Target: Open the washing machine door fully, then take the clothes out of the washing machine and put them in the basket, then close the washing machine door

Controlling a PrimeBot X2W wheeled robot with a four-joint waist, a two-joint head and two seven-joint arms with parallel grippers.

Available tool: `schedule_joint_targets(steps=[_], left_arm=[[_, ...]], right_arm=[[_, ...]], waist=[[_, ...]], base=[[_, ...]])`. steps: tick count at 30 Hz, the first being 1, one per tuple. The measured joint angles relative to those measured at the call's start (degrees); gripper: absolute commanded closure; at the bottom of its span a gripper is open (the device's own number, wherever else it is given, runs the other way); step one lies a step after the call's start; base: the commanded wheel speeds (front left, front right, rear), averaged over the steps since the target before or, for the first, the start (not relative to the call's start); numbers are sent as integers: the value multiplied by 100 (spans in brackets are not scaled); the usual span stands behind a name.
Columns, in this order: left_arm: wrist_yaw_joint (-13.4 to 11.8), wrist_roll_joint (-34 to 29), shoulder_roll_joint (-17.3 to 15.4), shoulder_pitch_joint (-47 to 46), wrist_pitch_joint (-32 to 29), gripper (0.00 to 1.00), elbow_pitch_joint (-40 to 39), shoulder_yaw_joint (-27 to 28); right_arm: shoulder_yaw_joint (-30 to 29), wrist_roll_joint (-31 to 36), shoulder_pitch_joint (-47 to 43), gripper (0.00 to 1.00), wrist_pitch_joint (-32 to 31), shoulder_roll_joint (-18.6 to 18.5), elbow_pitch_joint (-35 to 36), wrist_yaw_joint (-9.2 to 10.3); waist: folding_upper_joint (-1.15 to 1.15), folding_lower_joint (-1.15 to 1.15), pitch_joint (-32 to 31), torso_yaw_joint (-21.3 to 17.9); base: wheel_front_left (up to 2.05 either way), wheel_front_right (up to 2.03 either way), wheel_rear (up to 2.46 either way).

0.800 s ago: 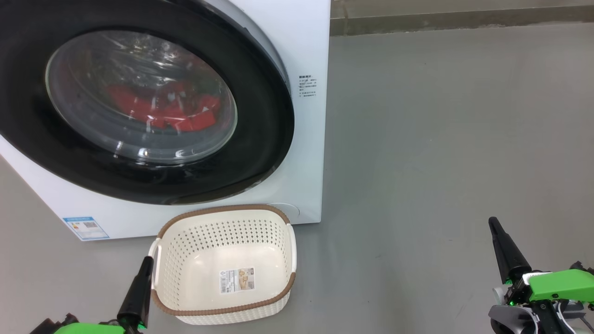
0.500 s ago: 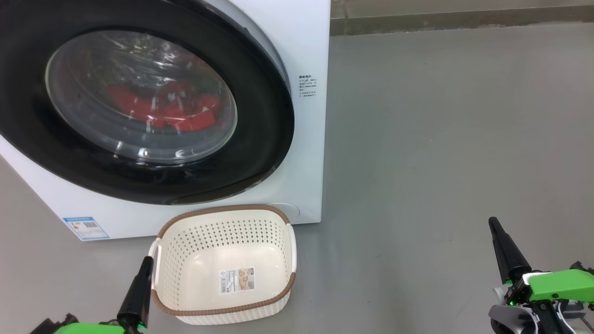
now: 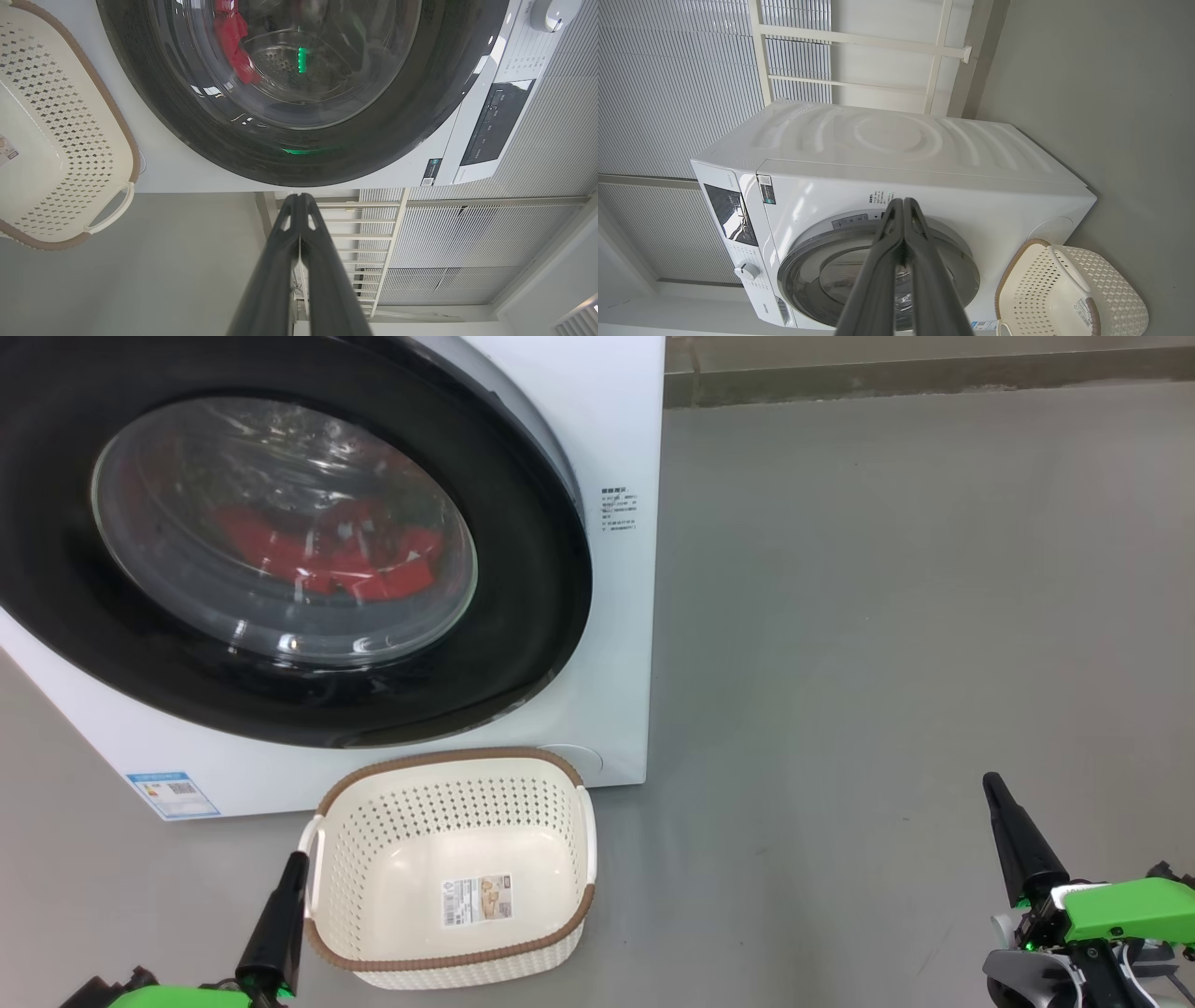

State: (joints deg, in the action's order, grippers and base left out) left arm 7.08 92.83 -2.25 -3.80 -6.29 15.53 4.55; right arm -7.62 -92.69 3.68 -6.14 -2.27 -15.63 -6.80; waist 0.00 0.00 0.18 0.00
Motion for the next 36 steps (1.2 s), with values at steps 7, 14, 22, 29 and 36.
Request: schedule_joint_targets(steps=[7, 14, 22, 29, 36], left_arm=[[0, 0, 0, 0, 0, 100, 0, 0], [-1, 2, 42, 82, 2, 0, 174, -25], [-5, 0, 119, 275, 85, 0, 320, -90], [-5, -214, 118, 275, 164, 0, 281, -121], [-5, -592, 116, 276, 296, 0, 220, -157]], right_arm=[[0, 0, 0, 100, 0, 0, 0, 0], [15, -7, -88, 0, 8, 66, -177, 8], [70, -7, -319, 0, 87, 141, -333, 10], [99, 131, -320, 0, 169, 134, -304, 10], [115, 493, -332, 0, 286, 118, -266, 10]], waist=[[0, 0, 0, 0], [0, 0, 0, 0], [0, 4, -8, -1], [0, 2, 8, -3], [0, 1, 24, -6]], base=[[0, 0, 0], [0, 0, 0], [0, 0, 0], [0, 0, 0], [0, 0, 0]])
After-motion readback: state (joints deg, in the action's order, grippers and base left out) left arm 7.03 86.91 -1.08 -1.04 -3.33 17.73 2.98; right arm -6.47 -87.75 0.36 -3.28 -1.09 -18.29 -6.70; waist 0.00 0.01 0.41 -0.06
